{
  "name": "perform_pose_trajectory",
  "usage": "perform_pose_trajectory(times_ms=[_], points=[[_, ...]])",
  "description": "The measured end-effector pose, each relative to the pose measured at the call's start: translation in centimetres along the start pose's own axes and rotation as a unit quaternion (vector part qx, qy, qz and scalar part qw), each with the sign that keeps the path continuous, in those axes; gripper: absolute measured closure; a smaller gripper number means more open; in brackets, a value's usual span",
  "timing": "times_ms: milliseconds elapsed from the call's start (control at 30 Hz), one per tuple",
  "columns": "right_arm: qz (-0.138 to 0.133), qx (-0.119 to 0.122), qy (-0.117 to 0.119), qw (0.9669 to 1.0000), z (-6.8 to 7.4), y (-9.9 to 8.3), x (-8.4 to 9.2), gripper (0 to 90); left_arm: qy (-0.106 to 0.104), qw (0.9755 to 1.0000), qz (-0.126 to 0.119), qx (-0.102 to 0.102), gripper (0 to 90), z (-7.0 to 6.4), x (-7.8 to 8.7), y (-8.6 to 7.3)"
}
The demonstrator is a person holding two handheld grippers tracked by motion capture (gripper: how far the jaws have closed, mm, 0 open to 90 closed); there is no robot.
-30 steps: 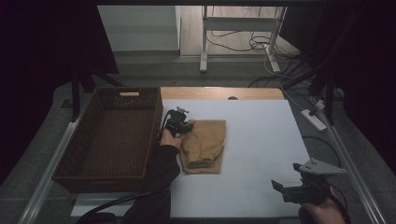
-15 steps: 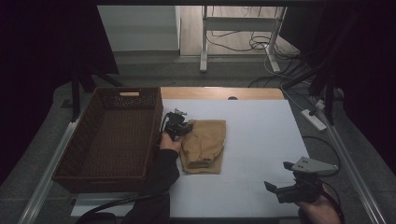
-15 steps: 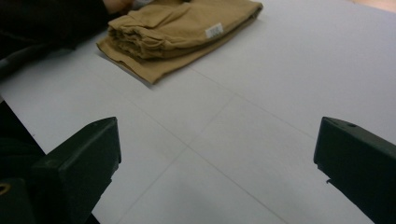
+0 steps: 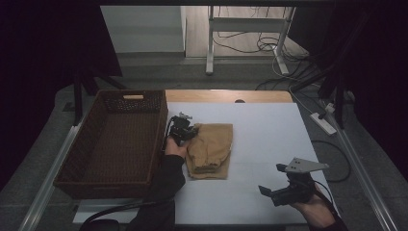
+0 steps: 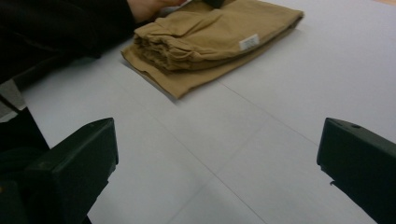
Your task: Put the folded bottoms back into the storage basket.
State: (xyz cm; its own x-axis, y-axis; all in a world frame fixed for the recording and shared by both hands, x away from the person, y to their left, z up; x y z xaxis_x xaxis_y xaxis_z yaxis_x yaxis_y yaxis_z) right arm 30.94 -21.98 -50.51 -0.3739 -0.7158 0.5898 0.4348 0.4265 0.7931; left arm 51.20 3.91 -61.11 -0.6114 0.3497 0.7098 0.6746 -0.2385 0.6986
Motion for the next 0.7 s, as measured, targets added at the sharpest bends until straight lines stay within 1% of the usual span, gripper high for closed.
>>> perform_pose_trajectory(times_ms=[67,200,367,700], points=[[0.004,0.007,0.004,1.0,0.0,0.1,-0.5,0.0,-0.001,1.0,0.0,0.001,76.0,0.0,0.0,0.0],[0.023,0.021,0.006,0.9995,0.1,0.3,-1.8,0.0,0.001,1.0,-0.001,0.001,76.0,0.0,0.0,0.0],[0.042,0.024,0.019,0.9987,0.4,0.6,-3.6,0.0,0.005,1.0,-0.002,-0.003,76.0,-0.1,0.0,0.0],[0.047,0.027,0.048,0.9974,1.0,1.9,-6.3,0.0,0.008,1.0,-0.003,-0.006,76.0,-0.1,0.0,-0.1]])
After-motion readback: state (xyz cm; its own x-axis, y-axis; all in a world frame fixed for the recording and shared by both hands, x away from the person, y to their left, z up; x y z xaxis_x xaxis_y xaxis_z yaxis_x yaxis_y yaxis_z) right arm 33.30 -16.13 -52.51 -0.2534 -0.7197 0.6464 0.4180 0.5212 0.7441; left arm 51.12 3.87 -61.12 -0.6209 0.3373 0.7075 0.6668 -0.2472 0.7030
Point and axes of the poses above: each handheld gripper's, and its own axes: x roughly backward along the jaws, y roughly out of its top, z roughly to its left, the point moved 10 cm from there along -x, roughly forward along the jaws, and after that the axes turned 8 degrees about y, right-handed, at the moved point
